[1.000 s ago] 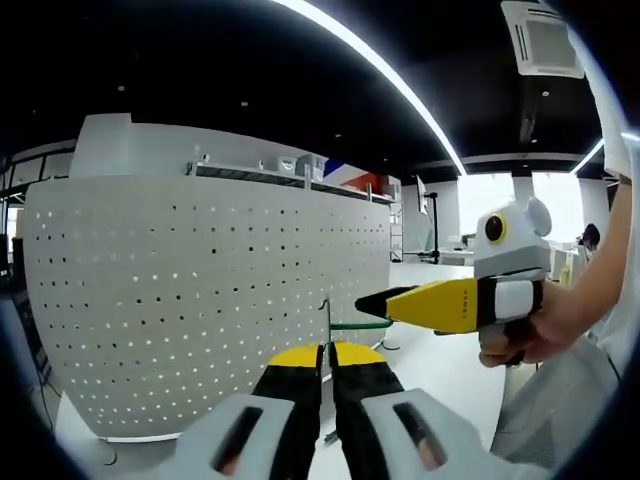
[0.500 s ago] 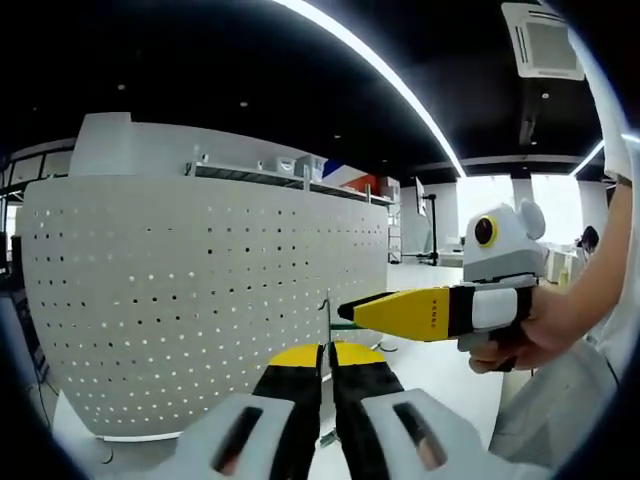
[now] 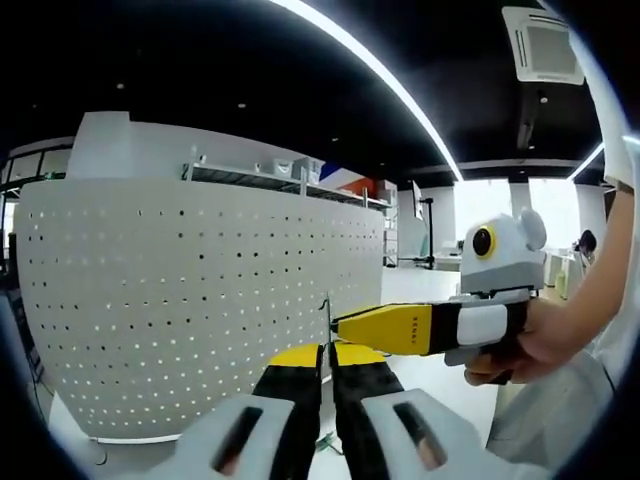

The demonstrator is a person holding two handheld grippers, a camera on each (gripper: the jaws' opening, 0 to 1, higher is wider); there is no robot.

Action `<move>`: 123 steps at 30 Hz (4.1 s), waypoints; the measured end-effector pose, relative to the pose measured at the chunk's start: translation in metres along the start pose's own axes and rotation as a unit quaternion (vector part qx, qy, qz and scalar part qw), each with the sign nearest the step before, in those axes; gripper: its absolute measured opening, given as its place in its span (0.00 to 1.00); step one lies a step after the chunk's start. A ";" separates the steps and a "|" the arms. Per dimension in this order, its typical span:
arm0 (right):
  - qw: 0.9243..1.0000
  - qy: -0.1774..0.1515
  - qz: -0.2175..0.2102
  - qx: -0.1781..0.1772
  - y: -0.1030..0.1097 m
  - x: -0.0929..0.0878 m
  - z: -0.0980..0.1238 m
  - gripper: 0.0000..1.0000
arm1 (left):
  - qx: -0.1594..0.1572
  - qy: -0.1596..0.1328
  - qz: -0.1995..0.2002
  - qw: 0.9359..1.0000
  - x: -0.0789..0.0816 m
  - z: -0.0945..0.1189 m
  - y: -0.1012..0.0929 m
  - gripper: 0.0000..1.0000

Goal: Insert the hook assembly into the mounting plate slot until the hook locks in place.

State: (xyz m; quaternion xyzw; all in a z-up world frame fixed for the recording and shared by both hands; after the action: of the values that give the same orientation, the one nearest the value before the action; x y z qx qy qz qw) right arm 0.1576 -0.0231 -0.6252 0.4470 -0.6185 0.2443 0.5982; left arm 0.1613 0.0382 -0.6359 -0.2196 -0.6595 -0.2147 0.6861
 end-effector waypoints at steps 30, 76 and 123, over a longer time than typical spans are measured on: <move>0.999 0.008 -0.030 -0.020 0.001 -0.003 0.002 0.00 | 0.000 0.012 0.001 1.000 -0.004 0.002 -0.003 0.04; 0.976 0.076 0.086 -0.184 -0.031 0.011 0.020 0.00 | 0.005 0.054 -0.015 0.998 -0.026 -0.002 -0.002 0.75; 0.970 0.031 0.110 -0.213 -0.056 0.058 -0.013 0.00 | 0.051 0.047 0.001 0.998 -0.036 0.033 0.019 0.75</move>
State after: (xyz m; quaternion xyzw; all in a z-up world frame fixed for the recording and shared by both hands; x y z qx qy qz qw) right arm 0.2181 -0.0545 -0.5810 0.2302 -0.6829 0.1849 0.6682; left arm 0.1444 0.0726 -0.6708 -0.1747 -0.6363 -0.1903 0.7270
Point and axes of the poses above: the point that each gripper's makers call its tool centre point, and the gripper's own axes: z roughly backward along the fingers, y roughly to its left, x roughly out of its top, the point moved 4 cm from there along z, roughly backward along the fingers, and after that the axes turned 10 degrees about x, right-handed, at the moved point
